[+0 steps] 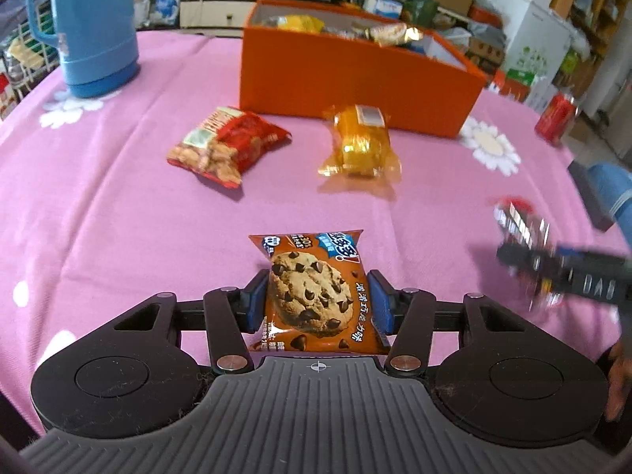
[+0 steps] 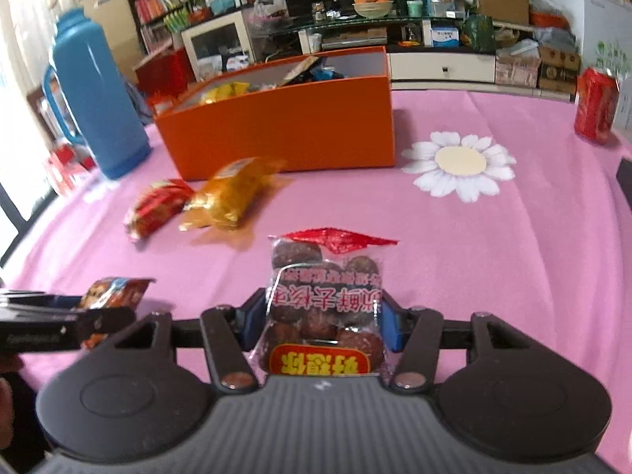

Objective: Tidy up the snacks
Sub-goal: 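Grasp the chocolate chip cookie packet with the left tool while the right tool grasps the red date bag, then carry both packets over the orange box and open both tools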

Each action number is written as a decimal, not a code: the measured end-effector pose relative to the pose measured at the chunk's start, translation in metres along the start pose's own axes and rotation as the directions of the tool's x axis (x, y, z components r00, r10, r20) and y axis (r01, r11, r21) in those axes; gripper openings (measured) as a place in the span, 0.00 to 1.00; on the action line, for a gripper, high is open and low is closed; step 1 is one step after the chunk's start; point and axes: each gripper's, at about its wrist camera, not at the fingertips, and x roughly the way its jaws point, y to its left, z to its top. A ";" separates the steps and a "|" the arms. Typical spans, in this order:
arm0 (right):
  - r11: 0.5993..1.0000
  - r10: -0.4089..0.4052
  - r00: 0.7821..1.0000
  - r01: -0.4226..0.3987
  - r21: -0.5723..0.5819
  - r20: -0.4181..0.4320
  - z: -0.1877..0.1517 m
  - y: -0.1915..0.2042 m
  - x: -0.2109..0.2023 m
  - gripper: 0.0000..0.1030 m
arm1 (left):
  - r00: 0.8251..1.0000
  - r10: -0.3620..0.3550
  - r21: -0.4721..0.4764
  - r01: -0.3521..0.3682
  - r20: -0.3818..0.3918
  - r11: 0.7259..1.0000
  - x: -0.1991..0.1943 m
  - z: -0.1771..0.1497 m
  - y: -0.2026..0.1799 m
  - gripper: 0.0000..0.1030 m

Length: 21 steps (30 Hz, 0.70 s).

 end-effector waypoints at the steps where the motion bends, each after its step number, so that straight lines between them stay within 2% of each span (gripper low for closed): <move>1: 1.000 0.015 1.000 -0.014 0.015 -0.007 -0.003 0.001 -0.003 0.55 | 1.000 -0.007 -0.012 0.007 0.005 1.000 -0.004 0.002 0.003 0.22; 5: 0.997 0.052 0.999 -0.052 0.050 -0.009 -0.002 0.004 -0.011 0.55 | 0.998 -0.015 -0.020 0.016 0.055 1.000 -0.019 0.024 0.012 0.22; 8: 0.997 0.067 0.996 -0.069 0.047 0.053 0.027 0.006 -0.017 0.55 | 0.994 -0.015 -0.021 0.017 0.110 1.000 -0.021 0.057 0.016 0.22; 11: 0.998 0.059 0.989 -0.060 0.005 0.138 0.076 0.010 -0.015 0.56 | 0.986 -0.010 -0.015 0.013 0.168 1.000 -0.015 0.105 0.014 0.22; 15: 0.998 0.037 0.973 -0.025 -0.055 0.227 0.156 0.014 0.009 0.56 | 0.975 -0.009 -0.004 0.010 0.224 1.000 0.011 0.178 0.006 0.22; 19: 0.993 0.030 0.969 0.000 -0.121 0.246 0.221 0.021 0.055 0.55 | 0.970 -0.017 -0.011 0.021 0.244 1.000 0.052 0.241 -0.002 0.22; 21: 0.989 0.017 0.973 0.017 -0.145 0.231 0.243 0.023 0.086 0.55 | 0.972 -0.036 -0.005 0.038 0.231 0.999 0.081 0.266 -0.009 0.22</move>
